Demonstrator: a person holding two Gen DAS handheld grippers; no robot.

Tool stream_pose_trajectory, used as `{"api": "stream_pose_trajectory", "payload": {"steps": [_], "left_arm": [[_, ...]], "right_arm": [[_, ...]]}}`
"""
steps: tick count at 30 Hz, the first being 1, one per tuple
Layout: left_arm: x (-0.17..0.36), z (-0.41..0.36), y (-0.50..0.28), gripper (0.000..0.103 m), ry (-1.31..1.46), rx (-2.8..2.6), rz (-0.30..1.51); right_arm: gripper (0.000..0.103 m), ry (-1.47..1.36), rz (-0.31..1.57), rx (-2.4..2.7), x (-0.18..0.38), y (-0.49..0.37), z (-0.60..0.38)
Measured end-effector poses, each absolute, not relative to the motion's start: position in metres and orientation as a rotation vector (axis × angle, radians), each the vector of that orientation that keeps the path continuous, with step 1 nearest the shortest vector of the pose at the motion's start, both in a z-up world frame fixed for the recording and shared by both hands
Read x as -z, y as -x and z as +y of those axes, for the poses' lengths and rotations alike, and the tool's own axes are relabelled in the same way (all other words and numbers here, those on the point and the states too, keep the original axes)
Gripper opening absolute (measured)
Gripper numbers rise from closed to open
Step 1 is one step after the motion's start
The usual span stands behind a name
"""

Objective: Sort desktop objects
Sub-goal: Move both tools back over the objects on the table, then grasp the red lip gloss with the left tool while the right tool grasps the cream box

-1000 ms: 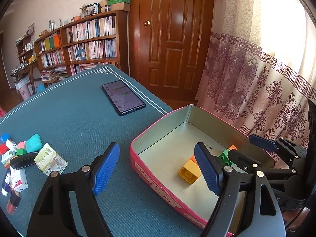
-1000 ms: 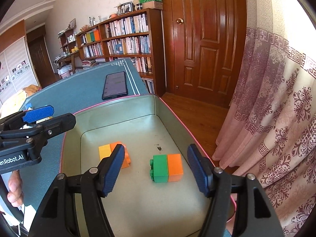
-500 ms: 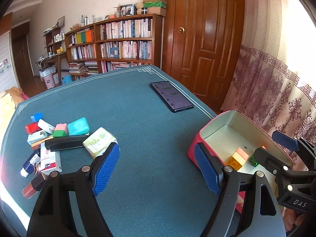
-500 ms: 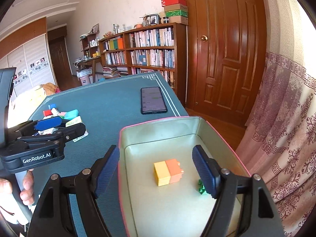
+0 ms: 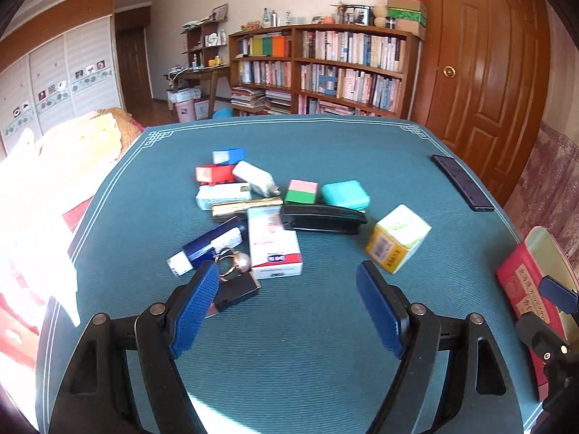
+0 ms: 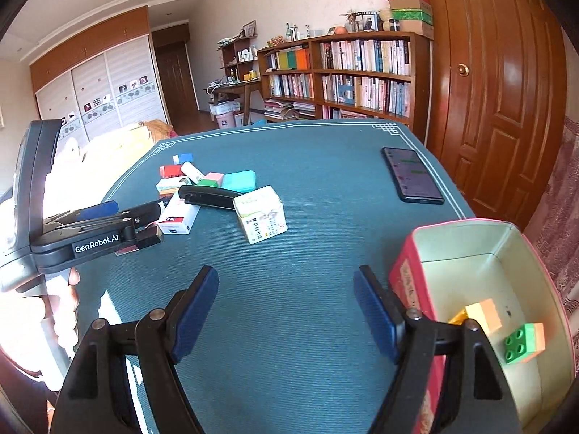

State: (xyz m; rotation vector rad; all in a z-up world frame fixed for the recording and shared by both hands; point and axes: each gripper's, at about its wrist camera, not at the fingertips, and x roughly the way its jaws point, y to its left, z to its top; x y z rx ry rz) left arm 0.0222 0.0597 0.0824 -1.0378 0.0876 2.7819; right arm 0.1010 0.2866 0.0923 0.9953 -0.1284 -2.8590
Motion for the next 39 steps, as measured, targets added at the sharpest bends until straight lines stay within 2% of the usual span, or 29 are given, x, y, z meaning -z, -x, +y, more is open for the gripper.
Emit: {"api": "stream_pose_trajectory", "payload": {"steps": [7, 16, 31, 36, 39], "left_arm": [[-0.058, 0.010, -0.003, 0.081, 1.147, -2.882, 0.018], [-0.039, 0.002, 0.010, 0.081, 1.196, -2.829, 0.025], [-0.029, 0.013, 0.024, 0.081, 1.127, -2.651, 0.230], [-0.015, 0.029, 0.023, 0.081, 1.157, -2.597, 0.356], [-0.018, 0.029, 0.023, 0.081, 1.149, -2.606, 0.334]], "right_arm": [[0.083, -1.015, -0.127, 2.833, -0.084, -0.083, 0.268], [0.086, -1.083, -0.148, 2.807, -0.069, -0.054, 0.261], [0.088, -1.106, -0.071, 2.778, -0.058, -0.011, 0.242], [0.088, -1.114, -0.042, 2.785, -0.053, 0.000, 0.238], [0.088, -1.121, -0.045, 2.805, -0.051, 0.006, 0.240]]}}
